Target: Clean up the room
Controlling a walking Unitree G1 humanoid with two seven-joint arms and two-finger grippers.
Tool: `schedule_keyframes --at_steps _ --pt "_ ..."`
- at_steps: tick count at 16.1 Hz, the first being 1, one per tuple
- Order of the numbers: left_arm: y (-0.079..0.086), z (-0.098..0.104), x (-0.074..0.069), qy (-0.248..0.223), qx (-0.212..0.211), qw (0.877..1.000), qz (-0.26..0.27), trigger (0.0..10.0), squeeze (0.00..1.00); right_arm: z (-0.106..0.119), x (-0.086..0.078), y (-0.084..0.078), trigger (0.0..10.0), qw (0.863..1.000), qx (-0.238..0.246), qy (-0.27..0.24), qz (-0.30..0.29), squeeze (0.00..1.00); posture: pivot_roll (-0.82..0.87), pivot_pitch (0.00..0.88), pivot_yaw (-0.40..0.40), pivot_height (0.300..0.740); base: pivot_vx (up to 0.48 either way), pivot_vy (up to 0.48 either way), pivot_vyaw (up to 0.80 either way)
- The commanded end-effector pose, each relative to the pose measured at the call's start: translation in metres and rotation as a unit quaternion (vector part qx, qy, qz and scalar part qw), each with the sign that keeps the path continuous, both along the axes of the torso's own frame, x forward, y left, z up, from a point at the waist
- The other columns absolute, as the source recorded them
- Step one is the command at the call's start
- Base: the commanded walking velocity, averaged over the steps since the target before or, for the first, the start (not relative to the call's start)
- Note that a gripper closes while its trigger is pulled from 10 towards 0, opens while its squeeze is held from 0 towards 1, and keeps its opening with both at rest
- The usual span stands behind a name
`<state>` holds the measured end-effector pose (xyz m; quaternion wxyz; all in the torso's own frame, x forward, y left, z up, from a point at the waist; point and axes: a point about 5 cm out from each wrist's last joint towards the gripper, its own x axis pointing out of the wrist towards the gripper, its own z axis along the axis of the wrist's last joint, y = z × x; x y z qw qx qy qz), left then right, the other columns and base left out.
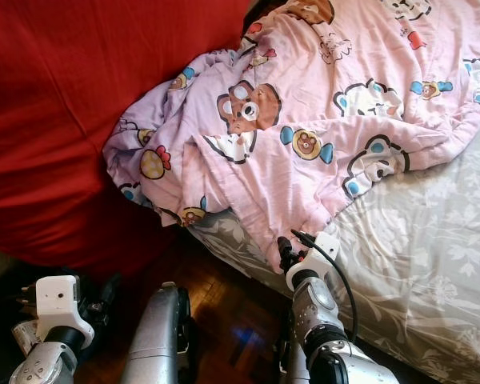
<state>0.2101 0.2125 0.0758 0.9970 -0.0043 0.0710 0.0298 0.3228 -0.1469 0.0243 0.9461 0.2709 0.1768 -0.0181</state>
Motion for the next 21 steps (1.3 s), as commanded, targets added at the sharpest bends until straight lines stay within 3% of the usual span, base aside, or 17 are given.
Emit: schedule_keyframes --at_steps 1,12,18,21 --pt "0.004 -0.003 -0.006 0.017 0.014 1.0 0.002 10.0 0.0 -0.009 -0.007 0.004 0.0 1.0 0.01 0.02 0.004 0.0 0.25 0.338 0.078 0.597 0.0 0.0 0.0" --pt "0.004 -0.007 0.013 0.014 0.011 1.0 0.006 10.0 0.0 -0.009 -0.009 -0.004 0.0 1.0 -0.005 0.011 0.001 0.0 0.22 0.278 0.057 0.597 0.0 0.0 0.0" --pt "-0.008 -0.007 0.046 -0.014 -0.021 1.0 0.016 10.0 0.0 -0.004 -0.012 -0.031 0.0 0.998 -0.05 -0.033 -0.008 0.0 0.13 0.196 0.014 0.597 0.0 0.0 0.0" --pt "-0.007 -0.009 0.05 -0.02 -0.033 0.999 0.024 10.0 0.0 -0.006 -0.018 -0.038 0.0 0.996 -0.07 -0.051 -0.017 0.0 0.1 0.176 0.001 0.597 0.0 0.0 0.0"
